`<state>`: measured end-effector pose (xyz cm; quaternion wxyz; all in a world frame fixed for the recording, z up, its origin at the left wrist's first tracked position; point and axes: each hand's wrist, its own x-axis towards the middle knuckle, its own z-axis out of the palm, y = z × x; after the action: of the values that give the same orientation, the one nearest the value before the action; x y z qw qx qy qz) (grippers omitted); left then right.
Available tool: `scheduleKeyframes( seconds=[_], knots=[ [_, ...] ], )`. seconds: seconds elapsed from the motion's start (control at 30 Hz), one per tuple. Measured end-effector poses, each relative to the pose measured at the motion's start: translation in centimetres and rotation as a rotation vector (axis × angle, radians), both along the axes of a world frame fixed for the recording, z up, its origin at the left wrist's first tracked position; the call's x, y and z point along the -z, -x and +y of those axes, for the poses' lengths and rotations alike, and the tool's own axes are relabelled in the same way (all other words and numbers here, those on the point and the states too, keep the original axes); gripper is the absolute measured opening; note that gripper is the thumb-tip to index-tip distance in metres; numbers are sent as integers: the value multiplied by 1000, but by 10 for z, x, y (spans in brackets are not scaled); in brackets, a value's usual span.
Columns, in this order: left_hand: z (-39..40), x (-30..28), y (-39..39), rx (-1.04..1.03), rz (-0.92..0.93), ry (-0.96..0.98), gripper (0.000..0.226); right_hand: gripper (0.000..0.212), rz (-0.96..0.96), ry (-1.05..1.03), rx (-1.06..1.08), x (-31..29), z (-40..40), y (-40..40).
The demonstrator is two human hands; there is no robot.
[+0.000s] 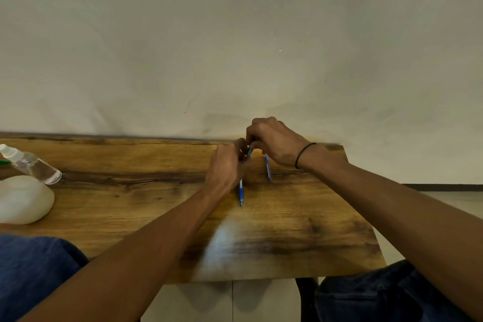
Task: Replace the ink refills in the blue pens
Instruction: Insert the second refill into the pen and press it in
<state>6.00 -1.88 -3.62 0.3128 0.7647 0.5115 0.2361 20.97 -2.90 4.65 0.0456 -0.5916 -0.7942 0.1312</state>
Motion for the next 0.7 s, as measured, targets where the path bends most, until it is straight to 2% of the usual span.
scheduleKeyframes(
  seconds=[0.1,0.27,0.37,0.5,0.57,0.7],
  knots=[
    [1,-5,2,21,17,6,21,6,52,15,48,0,2,2],
    [7,-34,6,46,28,-47,11,7,334,47,174,-10,3,-5],
    [14,-63,7,61,58,-73,12,7,439,-18,209,-22,1,-7],
    [26,-110,18,106,104,-87,25,10,622,-116,272,-46,-2,-3],
    [31,-133,25,149,148,-79,28,10,756,-133,321,-61,-3,-1],
    [39,-175,36,176,196,-100,16,11,1080,-114,375,-88,-8,9]
  ],
)
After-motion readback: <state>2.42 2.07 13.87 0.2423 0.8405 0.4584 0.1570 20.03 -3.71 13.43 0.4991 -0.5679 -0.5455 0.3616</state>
